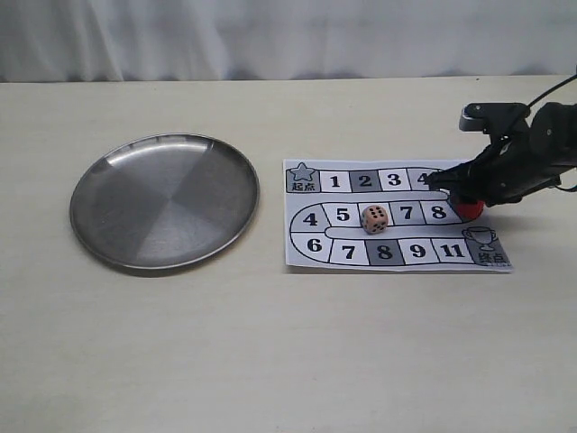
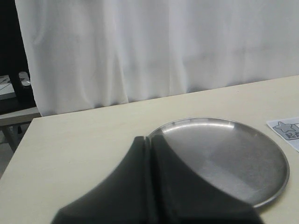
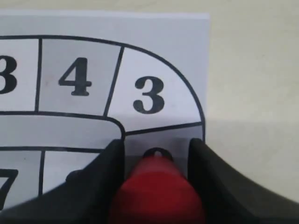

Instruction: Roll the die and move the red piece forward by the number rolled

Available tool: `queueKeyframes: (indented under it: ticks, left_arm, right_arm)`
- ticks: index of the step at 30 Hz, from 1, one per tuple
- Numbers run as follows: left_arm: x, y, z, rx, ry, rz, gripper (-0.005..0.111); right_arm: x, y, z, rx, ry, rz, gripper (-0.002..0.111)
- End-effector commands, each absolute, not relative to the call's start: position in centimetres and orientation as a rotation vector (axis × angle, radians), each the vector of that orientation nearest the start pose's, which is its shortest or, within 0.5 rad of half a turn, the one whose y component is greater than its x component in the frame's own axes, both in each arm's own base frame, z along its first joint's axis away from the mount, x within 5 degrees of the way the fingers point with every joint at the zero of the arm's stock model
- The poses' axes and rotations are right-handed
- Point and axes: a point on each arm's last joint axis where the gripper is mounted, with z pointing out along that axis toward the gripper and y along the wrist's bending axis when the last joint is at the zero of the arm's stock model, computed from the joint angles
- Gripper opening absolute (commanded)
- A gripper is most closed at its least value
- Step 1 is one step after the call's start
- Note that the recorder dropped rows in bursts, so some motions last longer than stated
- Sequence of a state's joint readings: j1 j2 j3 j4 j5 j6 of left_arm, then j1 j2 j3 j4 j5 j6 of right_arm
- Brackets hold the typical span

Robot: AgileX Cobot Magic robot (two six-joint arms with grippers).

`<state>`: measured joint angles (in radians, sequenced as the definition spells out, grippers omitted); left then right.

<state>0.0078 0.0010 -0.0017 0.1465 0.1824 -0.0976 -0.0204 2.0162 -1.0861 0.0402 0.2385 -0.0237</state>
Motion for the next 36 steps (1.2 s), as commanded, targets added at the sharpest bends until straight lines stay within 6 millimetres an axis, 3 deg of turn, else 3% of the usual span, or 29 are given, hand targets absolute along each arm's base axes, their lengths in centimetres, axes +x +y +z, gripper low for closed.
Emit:
queueKeyframes:
  ticks: [1,6,10,14,17,21,23,28,36]
  left_arm:
    - [5.6,0.2,19.8,0.018,1.655,0.053,0.000]
    - [5.6,0.2,19.8,0.018,1.655,0.053,0.000]
    - [5.6,0.2,19.8,0.018,1.655,0.053,0.000]
    - [5.6,0.2,19.8,0.018,1.655,0.053,0.000]
    - [5.6,0.2,19.8,0.018,1.655,0.053,0.000]
    - [5.6,0.2,19.8,0.018,1.655,0.053,0.000]
    - [5.6,0.2,19.8,0.018,1.655,0.053,0.000]
    - [5.6,0.2,19.8,0.018,1.655,0.053,0.000]
    - [5.6,0.2,19.8,0.018,1.655,0.053,0.000]
  right_arm:
    - [38.2,-0.7,10.3,0.069,2.659,0.017,0.050]
    - [38.2,-0.7,11.4,0.068,2.632,0.017,0.068]
    - [38.1,-0.7,14.3,0.062,2.563,0.016,0.073]
    - [37.0,-0.7,18.8,-0.014,2.499,-0.005,0.070]
    - [35.0,-0.6,22.5,-0.023,2.408,-0.011,0.052]
    - [30.9,-0.6,26.4,-0.006,2.192,-0.016,0.015]
    - [28.2,-0.5,27.4,0.022,2.083,-0.006,0.005]
    - [20.7,-0.5,29.7,0.027,1.833,-0.015,0.005]
    - [11.7,-0.3,28.0,0.025,1.645,-0.015,0.005]
